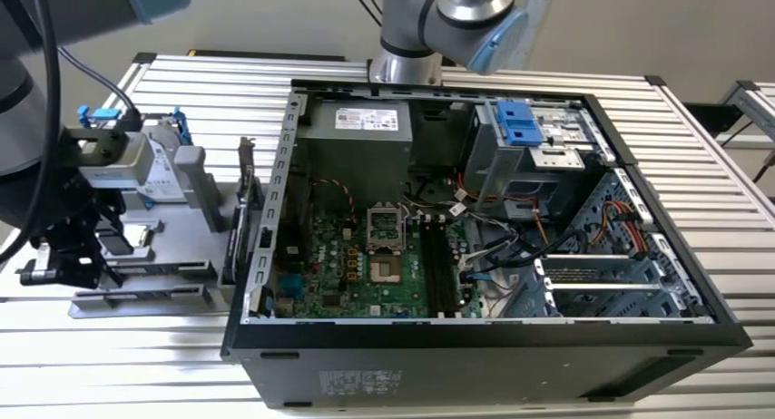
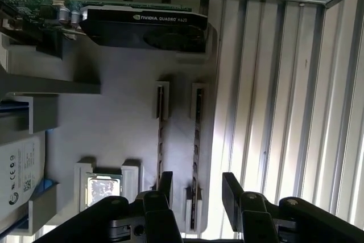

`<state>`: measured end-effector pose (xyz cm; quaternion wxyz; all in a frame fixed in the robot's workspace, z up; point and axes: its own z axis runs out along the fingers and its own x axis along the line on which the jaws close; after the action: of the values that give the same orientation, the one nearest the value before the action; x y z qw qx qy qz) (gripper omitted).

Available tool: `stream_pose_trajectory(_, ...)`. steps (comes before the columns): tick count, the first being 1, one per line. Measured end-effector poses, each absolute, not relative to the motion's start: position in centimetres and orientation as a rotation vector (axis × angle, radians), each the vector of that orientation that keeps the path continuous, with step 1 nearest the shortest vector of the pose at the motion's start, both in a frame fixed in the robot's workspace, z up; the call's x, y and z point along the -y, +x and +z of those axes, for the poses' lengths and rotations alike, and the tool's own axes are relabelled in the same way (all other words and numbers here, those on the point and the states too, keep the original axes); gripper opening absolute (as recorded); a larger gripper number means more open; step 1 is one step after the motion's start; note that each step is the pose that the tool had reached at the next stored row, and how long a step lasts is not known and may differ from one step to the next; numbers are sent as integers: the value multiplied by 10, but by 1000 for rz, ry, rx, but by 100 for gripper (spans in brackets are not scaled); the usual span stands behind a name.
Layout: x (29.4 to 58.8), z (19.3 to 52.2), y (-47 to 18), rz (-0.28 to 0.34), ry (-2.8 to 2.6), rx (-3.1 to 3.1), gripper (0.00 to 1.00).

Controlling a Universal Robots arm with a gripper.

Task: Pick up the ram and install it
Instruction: 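Pick up the ram and move it above insertion slot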

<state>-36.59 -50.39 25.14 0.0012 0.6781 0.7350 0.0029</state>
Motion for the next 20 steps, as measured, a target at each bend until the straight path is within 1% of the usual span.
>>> stream_pose_trajectory(20, 504, 244, -366, 8, 2129, -2308, 100)
